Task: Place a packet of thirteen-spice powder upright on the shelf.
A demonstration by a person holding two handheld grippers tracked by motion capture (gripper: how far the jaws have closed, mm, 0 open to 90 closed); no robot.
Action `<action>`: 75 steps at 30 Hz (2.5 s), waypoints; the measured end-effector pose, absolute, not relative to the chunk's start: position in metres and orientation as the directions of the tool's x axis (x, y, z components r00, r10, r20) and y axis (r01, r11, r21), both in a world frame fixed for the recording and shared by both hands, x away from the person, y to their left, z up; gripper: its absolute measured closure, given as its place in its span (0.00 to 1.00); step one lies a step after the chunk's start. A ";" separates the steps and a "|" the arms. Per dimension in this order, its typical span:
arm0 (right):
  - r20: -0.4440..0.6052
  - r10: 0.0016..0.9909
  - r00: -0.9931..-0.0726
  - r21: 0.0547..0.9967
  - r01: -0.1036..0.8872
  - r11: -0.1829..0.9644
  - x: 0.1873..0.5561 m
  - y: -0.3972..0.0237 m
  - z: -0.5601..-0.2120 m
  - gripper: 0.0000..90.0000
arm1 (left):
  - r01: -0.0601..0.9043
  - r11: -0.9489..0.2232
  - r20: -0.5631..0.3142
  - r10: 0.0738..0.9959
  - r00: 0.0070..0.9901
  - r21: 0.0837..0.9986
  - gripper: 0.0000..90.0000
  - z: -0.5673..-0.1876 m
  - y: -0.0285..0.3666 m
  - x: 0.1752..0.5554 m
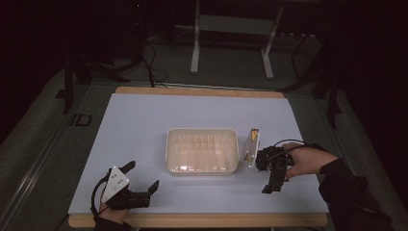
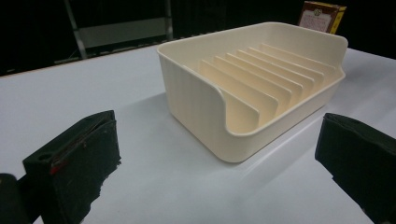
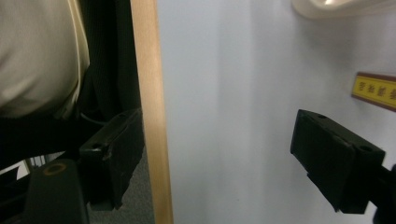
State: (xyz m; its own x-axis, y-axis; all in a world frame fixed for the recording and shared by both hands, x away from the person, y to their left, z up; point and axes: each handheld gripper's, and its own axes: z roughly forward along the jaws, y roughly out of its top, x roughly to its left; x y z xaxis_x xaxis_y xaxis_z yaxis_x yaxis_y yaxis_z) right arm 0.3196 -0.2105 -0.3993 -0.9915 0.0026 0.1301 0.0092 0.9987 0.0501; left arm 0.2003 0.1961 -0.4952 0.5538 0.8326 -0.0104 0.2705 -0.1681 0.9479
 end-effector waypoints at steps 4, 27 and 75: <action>0.112 -0.001 -0.994 0.052 0.005 0.999 0.321 -0.208 -0.395 0.21 | 0.271 -0.167 -0.012 0.832 0.554 0.948 0.00 -0.495 0.196 0.200; -0.030 0.000 -1.000 0.103 -0.003 0.995 0.339 -0.203 -0.359 0.16 | 0.273 -0.167 -0.016 0.829 0.560 0.947 0.00 -0.496 0.196 0.201; -0.087 0.090 -0.992 0.043 0.086 0.995 0.433 -0.206 -0.389 0.19 | 0.281 -0.169 -0.021 0.824 0.566 0.945 0.00 -0.497 0.195 0.201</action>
